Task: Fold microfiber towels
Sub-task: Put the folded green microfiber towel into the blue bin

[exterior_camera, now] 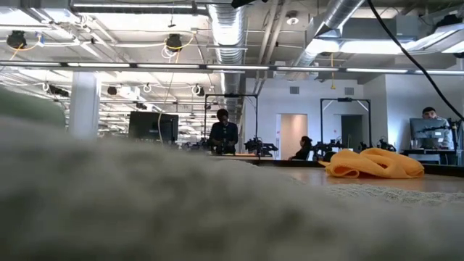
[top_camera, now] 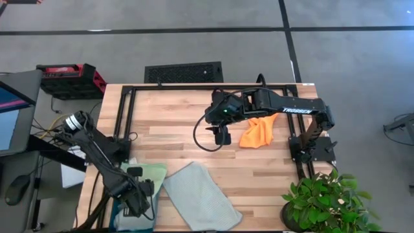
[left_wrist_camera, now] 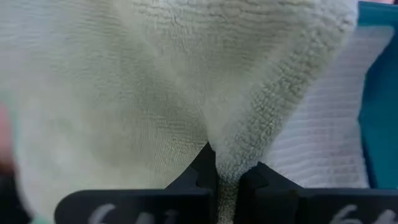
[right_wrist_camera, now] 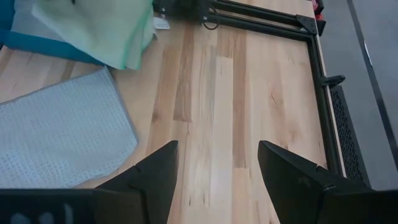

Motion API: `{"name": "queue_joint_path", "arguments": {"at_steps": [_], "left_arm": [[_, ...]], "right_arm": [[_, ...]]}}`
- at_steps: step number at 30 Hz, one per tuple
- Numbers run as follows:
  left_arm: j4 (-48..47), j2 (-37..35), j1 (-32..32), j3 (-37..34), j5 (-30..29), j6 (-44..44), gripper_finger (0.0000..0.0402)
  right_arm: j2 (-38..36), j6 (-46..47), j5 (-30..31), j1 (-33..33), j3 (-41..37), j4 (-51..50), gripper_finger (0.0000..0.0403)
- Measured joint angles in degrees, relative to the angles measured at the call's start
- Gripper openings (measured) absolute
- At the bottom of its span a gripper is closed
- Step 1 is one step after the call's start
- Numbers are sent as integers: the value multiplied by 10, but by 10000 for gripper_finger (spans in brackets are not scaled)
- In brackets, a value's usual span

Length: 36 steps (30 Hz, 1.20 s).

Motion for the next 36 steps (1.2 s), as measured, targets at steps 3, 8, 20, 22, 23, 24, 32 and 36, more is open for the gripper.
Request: {"name": "queue_joint_path", "arguments": {"at_steps": [3,8,20,22,23,24,32,36], "left_arm": [[25,15,-3,0,17,-1,0],[49,22,-3,0,43,-43,0],[127,22,-32,-12,57,-102,0],[127,23,-35,-13,56,-109,0],[128,23,-36,-13,56,-113,0],[128,23,-36,-13,56,-118,0],[142,23,-52,-13,57,-126,0],[139,23,-58,-13,49,-142,0]], "right_arm": [[0,0,0,0,0,3,244],[0,0,0,0,0,3,244],[0,0,0,0,0,3,244],[0,0,0,0,0,3,244],[0,0,0,0,0,3,244],[0,0,0,0,0,3,244],[0,0,0,0,0,2,244],[0,0,0,0,0,2,244]]}}
